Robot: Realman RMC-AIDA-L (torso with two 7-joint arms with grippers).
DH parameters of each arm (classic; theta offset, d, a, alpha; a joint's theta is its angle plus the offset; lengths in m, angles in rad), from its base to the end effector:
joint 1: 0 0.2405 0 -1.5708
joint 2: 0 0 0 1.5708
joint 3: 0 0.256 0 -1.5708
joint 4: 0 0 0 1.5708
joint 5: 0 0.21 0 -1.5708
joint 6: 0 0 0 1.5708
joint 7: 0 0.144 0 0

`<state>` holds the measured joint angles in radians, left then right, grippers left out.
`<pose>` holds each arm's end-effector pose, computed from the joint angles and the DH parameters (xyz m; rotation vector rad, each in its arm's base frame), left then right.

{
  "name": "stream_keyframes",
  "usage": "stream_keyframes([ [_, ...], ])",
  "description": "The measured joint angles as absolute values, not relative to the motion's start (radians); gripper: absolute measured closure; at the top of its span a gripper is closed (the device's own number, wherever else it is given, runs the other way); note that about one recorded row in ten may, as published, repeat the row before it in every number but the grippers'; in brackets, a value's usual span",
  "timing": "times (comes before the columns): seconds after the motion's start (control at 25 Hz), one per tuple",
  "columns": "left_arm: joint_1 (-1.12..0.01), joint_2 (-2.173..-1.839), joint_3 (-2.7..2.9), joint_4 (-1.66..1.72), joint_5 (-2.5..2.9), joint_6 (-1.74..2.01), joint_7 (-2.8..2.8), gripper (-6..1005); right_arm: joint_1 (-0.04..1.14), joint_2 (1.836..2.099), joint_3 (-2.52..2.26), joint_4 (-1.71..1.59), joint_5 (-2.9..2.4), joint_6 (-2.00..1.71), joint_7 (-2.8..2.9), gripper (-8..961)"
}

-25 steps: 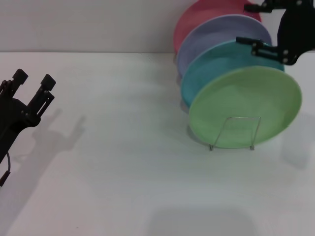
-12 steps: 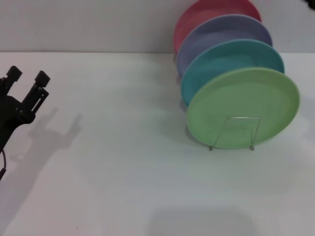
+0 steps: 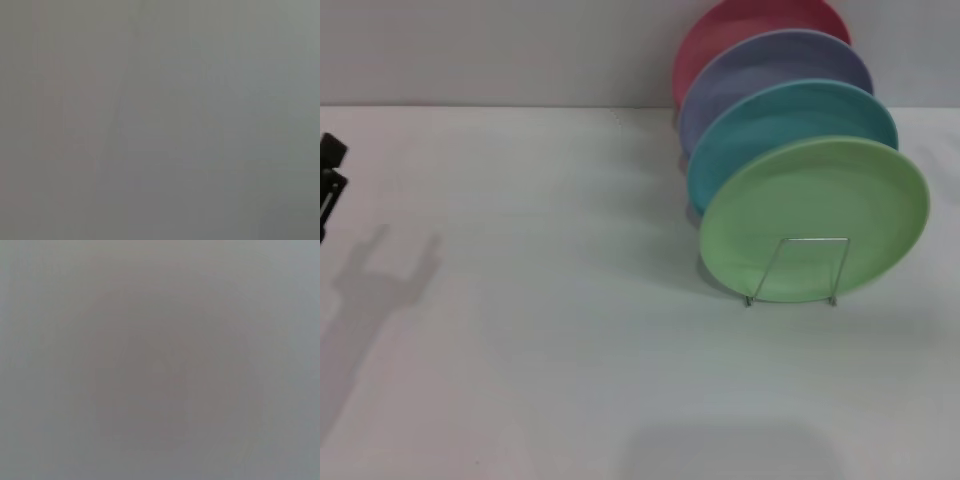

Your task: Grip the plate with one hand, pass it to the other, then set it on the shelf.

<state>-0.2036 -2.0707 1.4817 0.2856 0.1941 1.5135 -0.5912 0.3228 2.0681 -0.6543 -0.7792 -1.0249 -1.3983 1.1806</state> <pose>-0.3210 0.2690 0.0276 -1.6101 -0.4935 -1.1605 0.2816 0.3351 0.1501 -1.6794 0.3680 1.2479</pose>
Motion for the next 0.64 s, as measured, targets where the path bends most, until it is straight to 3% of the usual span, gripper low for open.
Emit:
stream_keyframes([
  [0.32,-0.179,-2.068,1.439,0.269,0.188,1.567,-0.591,270,0.306,2.055,-0.529,-0.567,-0.999,-1.428,1.203,451],
  [0.64,-0.177,-2.068,1.422,0.241,0.187,1.585,-0.591,271,0.305,2.060,-0.431,-0.410,-0.995,-1.449,1.036,452],
])
